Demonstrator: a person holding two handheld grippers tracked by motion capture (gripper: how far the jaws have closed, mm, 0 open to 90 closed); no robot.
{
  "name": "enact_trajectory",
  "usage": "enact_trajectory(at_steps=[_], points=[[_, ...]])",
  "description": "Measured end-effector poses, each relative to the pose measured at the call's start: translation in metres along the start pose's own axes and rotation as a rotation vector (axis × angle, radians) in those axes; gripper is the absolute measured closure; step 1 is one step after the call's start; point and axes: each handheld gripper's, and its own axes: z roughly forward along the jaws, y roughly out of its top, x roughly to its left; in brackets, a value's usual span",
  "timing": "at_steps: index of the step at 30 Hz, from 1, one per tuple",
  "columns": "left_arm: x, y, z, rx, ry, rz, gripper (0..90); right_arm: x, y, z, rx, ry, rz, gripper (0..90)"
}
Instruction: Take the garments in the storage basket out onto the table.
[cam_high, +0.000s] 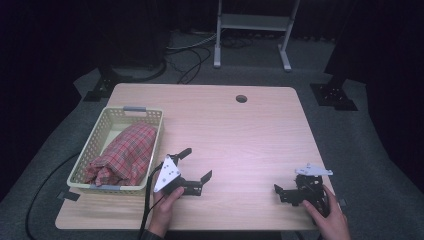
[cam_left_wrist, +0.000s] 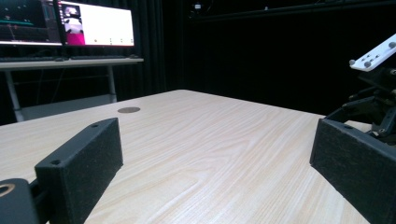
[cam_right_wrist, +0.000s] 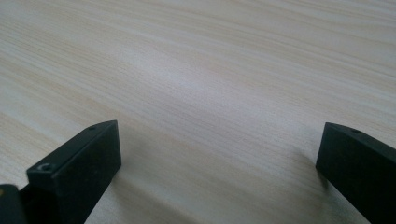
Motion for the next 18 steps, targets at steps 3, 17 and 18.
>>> enact_trajectory(at_steps=[3,17,18], points=[[0.000,0.000,0.001,0.000,-0.007,-0.001,2.2,0.000,0.000,0.000,0.000,0.000,0.000,0.0],[0.001,0.014,0.002,-0.028,-0.028,-0.009,2.2,0.000,0.000,0.000,0.000,0.000,0.000,0.0],[0.001,0.016,0.002,-0.033,-0.027,-0.011,2.2,0.000,0.000,0.000,0.000,0.000,0.000,0.0]])
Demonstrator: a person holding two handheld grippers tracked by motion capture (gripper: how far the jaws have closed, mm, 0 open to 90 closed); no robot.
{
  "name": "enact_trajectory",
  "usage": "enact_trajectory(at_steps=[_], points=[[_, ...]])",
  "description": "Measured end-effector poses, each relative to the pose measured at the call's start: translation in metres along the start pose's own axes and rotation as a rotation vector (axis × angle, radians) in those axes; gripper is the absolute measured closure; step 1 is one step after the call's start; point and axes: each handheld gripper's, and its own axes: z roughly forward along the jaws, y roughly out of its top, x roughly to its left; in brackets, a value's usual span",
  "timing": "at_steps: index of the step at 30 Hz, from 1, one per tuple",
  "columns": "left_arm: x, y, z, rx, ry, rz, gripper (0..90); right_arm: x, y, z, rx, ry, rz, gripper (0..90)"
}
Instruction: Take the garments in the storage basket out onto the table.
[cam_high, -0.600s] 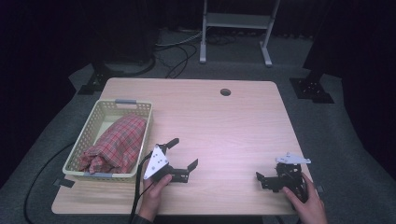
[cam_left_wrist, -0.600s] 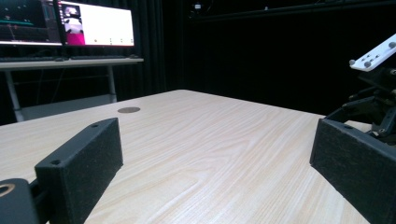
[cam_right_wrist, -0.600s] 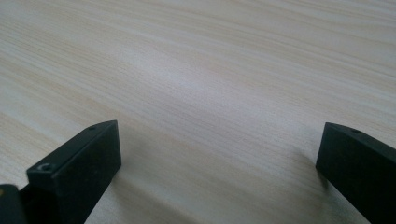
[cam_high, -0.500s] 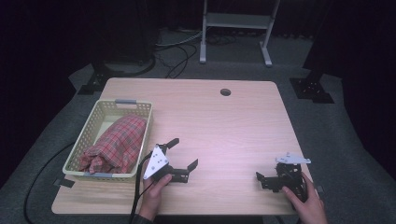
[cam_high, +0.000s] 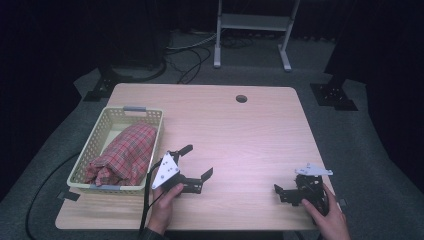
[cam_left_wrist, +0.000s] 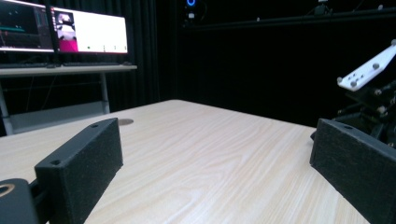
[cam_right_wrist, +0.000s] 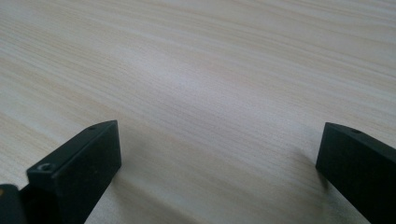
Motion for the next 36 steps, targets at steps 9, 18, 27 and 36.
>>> enact_trajectory(at_steps=[9,18,27,36], points=[[-0.003,0.013,0.002,-0.002,-0.018,-0.007,2.2,0.000,0.000,0.000,0.000,0.000,-0.001,0.0],[-0.002,0.024,0.002,0.006,-0.018,-0.004,2.2,0.000,0.000,0.000,0.000,0.000,0.000,0.0],[-0.002,0.031,0.002,0.020,-0.017,-0.010,2.2,0.000,0.000,0.000,0.000,0.000,0.000,0.0],[-0.002,0.042,0.003,0.013,-0.027,-0.007,2.2,0.000,0.000,0.000,0.000,0.000,0.000,0.0]])
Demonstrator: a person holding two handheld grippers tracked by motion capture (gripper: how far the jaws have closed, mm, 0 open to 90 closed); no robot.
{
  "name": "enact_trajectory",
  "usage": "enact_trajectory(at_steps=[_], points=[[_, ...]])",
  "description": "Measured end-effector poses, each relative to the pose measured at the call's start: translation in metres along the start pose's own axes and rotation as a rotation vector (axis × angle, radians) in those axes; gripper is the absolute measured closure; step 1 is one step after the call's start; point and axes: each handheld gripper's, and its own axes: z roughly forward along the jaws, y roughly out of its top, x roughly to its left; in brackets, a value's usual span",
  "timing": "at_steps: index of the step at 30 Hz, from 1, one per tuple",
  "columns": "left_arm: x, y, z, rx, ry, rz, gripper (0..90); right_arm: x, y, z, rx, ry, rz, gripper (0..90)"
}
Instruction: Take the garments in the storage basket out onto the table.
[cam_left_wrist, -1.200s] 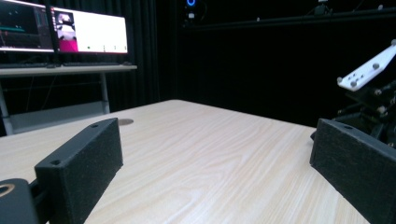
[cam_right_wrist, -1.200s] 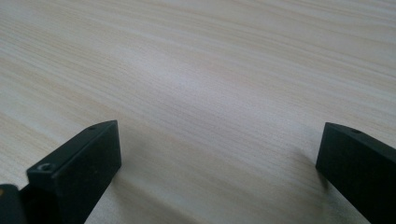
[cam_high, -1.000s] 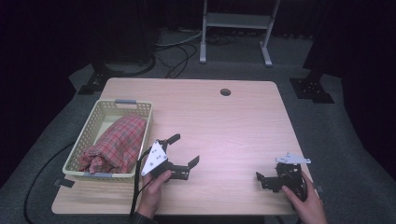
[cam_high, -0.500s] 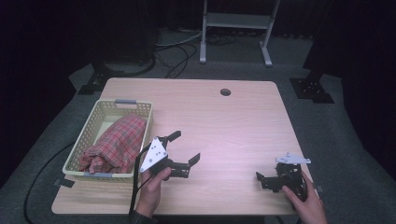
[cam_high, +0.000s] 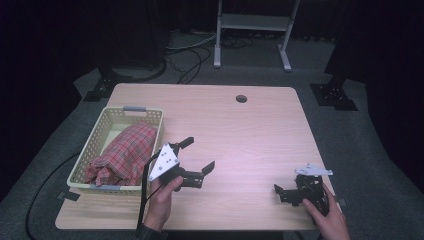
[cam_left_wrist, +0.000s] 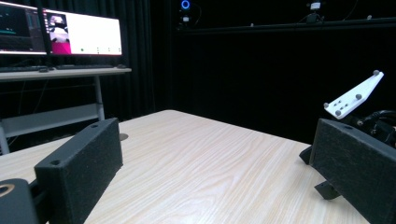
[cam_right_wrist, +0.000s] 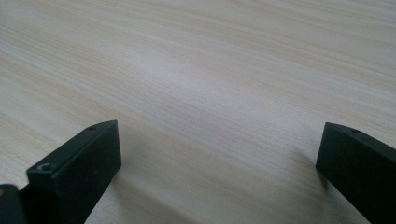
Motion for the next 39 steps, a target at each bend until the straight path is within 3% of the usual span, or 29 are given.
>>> enact_trajectory(at_steps=[17,39], points=[[-0.001,0.028,0.002,-0.017,-0.009,0.018,2.2,0.000,0.000,0.000,-0.001,0.000,-0.001,0.0],[0.000,0.054,0.006,0.006,-0.017,0.023,2.2,0.000,0.000,0.000,0.000,0.000,0.001,0.0]])
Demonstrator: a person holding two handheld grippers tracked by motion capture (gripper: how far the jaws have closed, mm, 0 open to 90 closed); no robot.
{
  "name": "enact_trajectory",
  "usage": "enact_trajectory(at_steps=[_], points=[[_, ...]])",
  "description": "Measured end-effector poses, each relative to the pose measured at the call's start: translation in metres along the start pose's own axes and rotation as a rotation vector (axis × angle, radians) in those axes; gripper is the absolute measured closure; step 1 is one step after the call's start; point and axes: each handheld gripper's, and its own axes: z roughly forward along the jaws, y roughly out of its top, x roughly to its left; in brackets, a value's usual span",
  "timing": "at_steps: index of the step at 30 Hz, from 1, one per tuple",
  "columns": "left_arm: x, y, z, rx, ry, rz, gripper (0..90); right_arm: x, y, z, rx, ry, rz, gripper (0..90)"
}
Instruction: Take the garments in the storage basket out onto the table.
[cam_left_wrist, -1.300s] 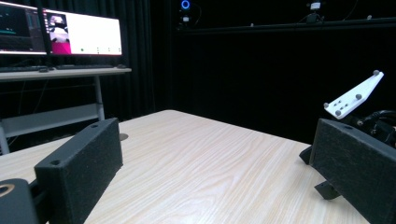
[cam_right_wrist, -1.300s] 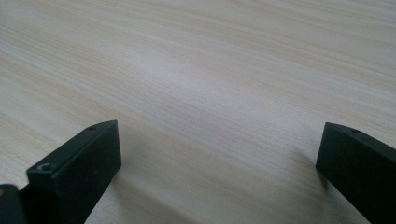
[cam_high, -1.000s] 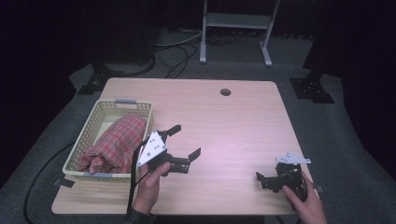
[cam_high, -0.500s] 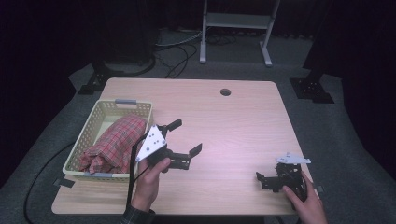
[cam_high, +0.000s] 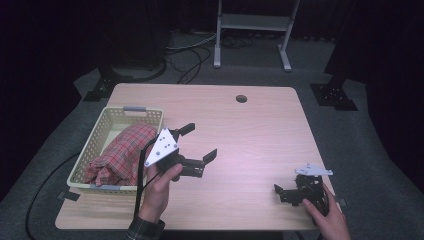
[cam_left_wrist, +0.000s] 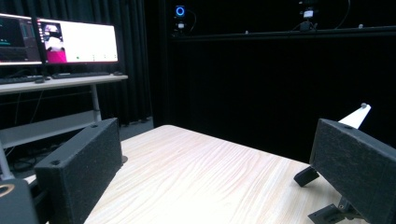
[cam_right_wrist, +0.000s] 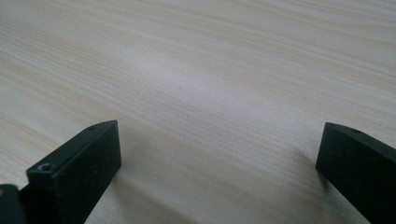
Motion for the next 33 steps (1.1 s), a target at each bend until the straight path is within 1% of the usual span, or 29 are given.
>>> enact_trajectory(at_steps=[10,15,18,28,33], points=[[0.000,0.011,0.001,0.011,-0.003,0.007,2.2,0.000,0.000,0.000,0.000,0.000,0.000,0.0],[0.003,0.017,0.001,0.028,-0.001,0.003,2.2,0.000,0.000,0.000,0.000,0.000,0.001,0.0],[0.005,0.021,0.001,0.020,-0.004,-0.005,2.2,0.000,0.000,0.000,0.000,0.000,0.001,0.0],[0.007,0.028,0.002,0.030,-0.012,-0.011,2.2,0.000,0.000,0.000,0.000,0.000,-0.001,0.0],[0.008,0.036,0.002,0.032,-0.014,-0.007,2.2,0.000,0.000,0.000,0.000,0.000,0.000,0.0]])
